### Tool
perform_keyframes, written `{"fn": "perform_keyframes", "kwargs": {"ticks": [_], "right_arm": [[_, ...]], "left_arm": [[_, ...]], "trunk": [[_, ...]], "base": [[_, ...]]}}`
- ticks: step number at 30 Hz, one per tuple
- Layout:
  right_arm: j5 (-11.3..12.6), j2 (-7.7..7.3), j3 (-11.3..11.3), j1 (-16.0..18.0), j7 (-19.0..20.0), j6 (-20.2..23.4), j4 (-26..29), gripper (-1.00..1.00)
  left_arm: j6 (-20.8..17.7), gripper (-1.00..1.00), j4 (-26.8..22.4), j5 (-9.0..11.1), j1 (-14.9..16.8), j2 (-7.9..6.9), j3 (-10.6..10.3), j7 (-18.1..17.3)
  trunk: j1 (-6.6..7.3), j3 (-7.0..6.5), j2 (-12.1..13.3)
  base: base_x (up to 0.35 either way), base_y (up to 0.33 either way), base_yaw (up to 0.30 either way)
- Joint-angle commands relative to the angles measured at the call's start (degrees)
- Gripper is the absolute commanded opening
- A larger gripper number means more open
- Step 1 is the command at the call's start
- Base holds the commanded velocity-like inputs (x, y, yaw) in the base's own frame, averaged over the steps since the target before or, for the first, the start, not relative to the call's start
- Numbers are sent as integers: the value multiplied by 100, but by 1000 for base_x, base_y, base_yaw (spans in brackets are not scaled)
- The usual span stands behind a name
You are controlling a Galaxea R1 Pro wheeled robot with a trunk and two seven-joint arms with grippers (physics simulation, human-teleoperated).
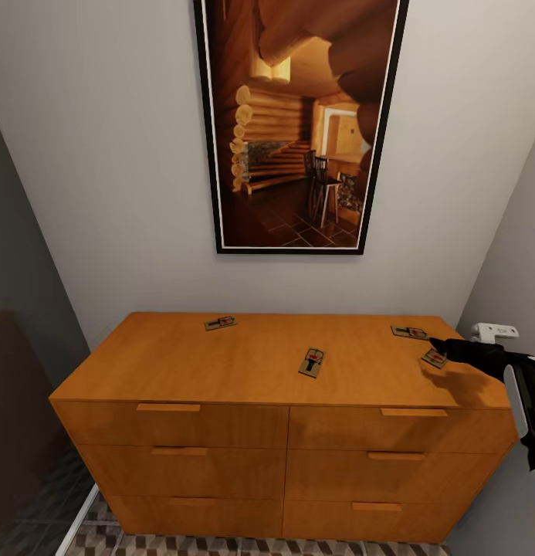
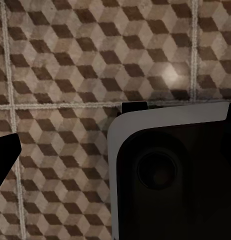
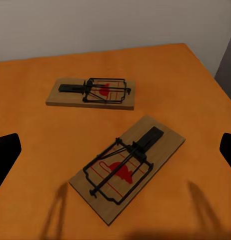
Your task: Take the four mousetraps from the cabinet in the bathroom and place them on the bathroom floor. Make sure all four end up on the same floor surface, and ensure that at least two of them are either under or directly next to the same bathroom sink.
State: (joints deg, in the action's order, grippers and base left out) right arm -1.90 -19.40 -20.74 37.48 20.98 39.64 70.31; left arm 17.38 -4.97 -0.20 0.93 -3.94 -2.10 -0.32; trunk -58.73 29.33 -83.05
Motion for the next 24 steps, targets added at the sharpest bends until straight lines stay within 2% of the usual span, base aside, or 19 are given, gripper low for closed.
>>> {"fn": "perform_keyframes", "kwargs": {"ticks": [1,24], "right_arm": [[-21,-2,-11,5,49,27,4,100],[-30,-3,-9,5,108,18,2,100]], "left_arm": [[20,100,4,-1,4,-2,-18,-3],[20,100,4,-6,4,-2,-18,-3]], "trunk": [[0,6,-3],[0,6,-3]], "base": [[0,0,0],[0,0,0]]}}
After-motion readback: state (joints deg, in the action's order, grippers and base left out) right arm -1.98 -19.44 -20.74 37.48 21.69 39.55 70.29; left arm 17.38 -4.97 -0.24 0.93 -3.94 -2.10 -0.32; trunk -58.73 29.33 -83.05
